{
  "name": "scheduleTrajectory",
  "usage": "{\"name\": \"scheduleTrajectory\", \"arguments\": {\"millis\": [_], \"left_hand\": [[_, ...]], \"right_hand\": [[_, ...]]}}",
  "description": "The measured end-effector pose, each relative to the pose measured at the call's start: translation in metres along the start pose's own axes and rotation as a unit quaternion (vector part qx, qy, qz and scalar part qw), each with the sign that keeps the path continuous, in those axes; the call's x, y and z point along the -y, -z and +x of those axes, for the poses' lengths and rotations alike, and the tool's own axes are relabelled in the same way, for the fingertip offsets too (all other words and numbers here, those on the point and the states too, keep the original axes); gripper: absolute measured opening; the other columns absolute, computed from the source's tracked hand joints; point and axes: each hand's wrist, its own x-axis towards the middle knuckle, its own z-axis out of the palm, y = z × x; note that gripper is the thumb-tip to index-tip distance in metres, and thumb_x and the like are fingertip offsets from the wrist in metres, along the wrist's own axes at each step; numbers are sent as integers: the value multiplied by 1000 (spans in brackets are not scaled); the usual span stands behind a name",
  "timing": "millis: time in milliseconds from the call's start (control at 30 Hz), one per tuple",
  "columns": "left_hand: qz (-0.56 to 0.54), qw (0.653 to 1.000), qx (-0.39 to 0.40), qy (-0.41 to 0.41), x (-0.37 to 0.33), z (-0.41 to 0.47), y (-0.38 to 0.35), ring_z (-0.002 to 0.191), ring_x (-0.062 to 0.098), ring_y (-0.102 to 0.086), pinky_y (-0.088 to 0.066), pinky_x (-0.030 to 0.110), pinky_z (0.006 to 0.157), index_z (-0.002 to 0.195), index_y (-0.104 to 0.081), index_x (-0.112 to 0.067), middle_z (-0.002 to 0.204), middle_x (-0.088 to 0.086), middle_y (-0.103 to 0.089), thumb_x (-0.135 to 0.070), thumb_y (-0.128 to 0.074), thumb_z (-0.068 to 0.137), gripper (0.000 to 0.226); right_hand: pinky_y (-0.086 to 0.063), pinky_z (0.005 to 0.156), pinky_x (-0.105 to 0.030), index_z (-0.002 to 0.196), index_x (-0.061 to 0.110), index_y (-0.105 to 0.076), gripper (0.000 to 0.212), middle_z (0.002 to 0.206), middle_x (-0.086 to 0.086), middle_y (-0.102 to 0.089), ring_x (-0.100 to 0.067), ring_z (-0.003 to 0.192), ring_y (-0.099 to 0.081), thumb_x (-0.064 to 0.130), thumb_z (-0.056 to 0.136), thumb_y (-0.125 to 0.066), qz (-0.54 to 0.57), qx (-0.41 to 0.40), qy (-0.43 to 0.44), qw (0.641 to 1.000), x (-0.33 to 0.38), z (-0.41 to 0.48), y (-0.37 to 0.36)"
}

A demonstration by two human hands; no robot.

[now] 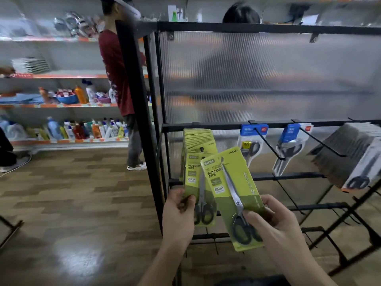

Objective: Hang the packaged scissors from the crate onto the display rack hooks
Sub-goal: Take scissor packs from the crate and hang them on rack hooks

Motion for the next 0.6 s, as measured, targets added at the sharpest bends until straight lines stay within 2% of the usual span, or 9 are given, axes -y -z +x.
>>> {"name": "scheduleTrajectory", "arguments": {"millis": [33,67,100,133,167,300,433,500,600], "left_hand": [[5,1000,-5,-4,0,4,-2,85,9,-64,-49,23,76,100,-59,-28,95,-3,-68,-20,-70,97,15],[13,1000,-12,-9,-1,7,-5,79,6,-62,-47,21,71,96,-58,-26,90,-3,-66,-21,-71,96,14],[23,1000,-18,-11,-1,10,-9,74,4,-59,-45,21,67,92,-57,-25,85,-3,-64,-23,-72,95,15],[36,999,-21,-8,-2,12,-12,72,5,-59,-44,22,64,88,-56,-26,83,-4,-64,-26,-72,95,17],[58,998,-23,-4,-2,14,-14,73,7,-61,-44,24,63,86,-56,-26,81,-6,-65,-31,-72,95,19],[175,983,-43,-16,-3,18,-8,73,8,-65,-51,30,62,85,-59,-29,80,-13,-69,-48,-68,92,23],[142,985,-30,-91,0,21,6,70,4,-64,-46,24,57,90,-55,-27,81,-12,-70,-34,-68,98,16],[155,982,-7,-107,0,16,13,75,5,-65,-52,29,63,96,-56,-31,86,-14,-70,-28,-60,102,8],[204,969,19,-139,-2,5,28,82,6,-63,-56,34,72,106,-52,-37,90,-15,-66,-21,-49,105,17]], "right_hand": [[-56,69,-60,81,27,-71,25,79,-22,-68,-47,77,-63,5,94,-67,2,1,-1,1000,0,1,-2],[-58,62,-47,81,25,-71,24,77,-19,-67,-37,69,-63,5,94,-67,3,1,0,1000,-1,1,-4],[-54,53,-32,82,21,-70,21,73,-18,-65,-25,60,-60,4,94,-67,1,-3,2,1000,-3,2,-6],[-46,50,-23,82,16,-69,18,70,-19,-62,-17,56,-54,2,94,-66,-1,-6,1,1000,-3,3,-9],[-42,50,-20,83,12,-68,15,69,-20,-60,-15,56,-52,3,95,-66,-4,-7,-2,1000,-4,4,-11],[-46,57,-35,81,13,-69,20,72,-22,-63,-23,63,-57,15,99,-61,23,-9,-14,1000,-8,10,-24],[-47,64,-48,86,17,-69,23,77,-22,-67,-31,68,-58,37,92,-60,54,-12,-36,998,-9,15,-45],[-45,66,-47,85,22,-70,24,82,-26,-65,-32,71,-56,43,89,-59,61,-12,-34,997,-12,16,-56],[-42,64,-45,86,20,-68,24,83,-28,-62,-31,70,-53,41,92,-58,65,-36,-17,997,-19,15,-70]]}}
